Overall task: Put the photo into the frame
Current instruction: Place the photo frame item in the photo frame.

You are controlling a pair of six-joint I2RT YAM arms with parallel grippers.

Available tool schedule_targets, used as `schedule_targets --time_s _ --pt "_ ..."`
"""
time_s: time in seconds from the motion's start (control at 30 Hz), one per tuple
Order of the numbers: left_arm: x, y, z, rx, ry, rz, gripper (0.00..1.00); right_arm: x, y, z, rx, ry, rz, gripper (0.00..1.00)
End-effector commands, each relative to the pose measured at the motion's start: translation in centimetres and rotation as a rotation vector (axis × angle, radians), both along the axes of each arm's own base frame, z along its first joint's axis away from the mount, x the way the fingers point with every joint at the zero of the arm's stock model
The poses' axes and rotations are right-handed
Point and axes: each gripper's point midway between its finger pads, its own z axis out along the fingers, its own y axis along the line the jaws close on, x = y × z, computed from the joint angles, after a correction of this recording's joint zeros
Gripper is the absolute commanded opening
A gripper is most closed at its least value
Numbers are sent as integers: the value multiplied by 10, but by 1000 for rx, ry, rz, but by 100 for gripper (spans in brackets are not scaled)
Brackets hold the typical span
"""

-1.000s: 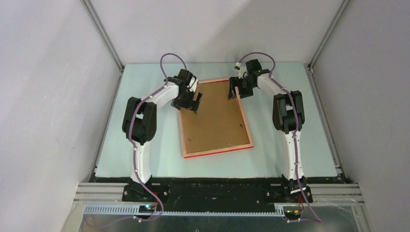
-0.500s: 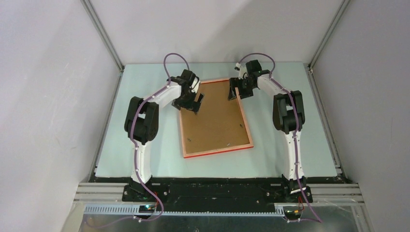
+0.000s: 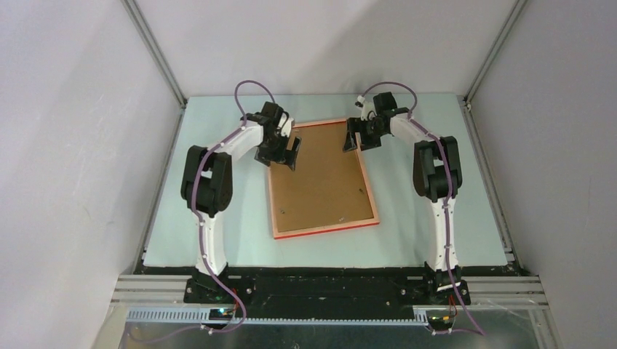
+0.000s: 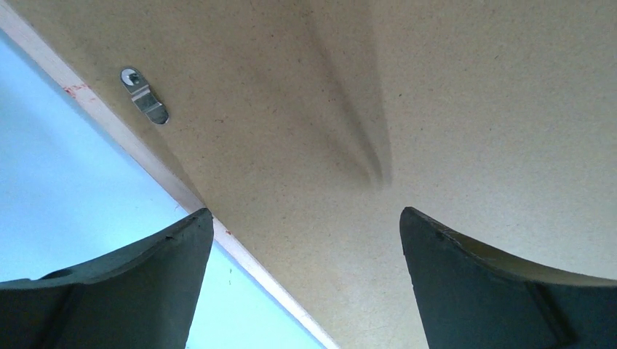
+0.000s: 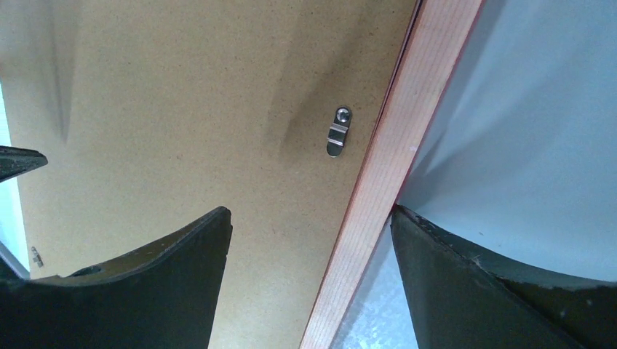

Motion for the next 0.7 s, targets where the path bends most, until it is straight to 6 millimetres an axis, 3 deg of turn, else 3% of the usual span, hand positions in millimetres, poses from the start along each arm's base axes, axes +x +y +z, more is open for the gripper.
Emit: schedule_targets --time_s 0.0,0.23,0.67 --pt "3 -17 38 -147 -58 -7 100 -30 25 20 122 91 44 84" --pt "11 0 42 -155 -69 31 100 -25 16 26 171 109 -20 85" --pt "15 26 24 -76 -47 86 100 -5 -1 47 230 99 -152 86"
